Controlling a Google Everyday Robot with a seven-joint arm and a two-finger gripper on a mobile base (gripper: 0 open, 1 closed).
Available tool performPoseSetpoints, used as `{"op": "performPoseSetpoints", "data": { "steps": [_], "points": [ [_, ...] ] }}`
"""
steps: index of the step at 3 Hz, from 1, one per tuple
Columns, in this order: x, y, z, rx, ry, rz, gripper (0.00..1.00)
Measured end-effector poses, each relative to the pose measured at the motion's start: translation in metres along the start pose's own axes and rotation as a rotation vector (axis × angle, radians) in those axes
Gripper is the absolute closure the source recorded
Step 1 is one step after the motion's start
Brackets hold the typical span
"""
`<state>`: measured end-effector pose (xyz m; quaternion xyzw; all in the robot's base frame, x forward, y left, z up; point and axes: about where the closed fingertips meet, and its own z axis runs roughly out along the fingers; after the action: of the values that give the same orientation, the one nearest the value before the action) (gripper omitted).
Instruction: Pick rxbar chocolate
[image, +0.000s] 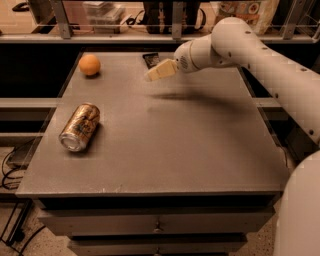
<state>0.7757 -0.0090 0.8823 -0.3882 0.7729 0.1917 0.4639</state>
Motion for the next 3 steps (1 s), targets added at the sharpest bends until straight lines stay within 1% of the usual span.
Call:
{"op": "performPoseSetpoints", "data": {
  "steps": [1, 3],
  "points": [
    [-0.008, -0.005, 0.027, -0.013, -0.043, 0.014, 0.0],
    [-0.017, -0.013, 0.079, -0.027, -0.081, 0.039, 0.0]
  ]
}}
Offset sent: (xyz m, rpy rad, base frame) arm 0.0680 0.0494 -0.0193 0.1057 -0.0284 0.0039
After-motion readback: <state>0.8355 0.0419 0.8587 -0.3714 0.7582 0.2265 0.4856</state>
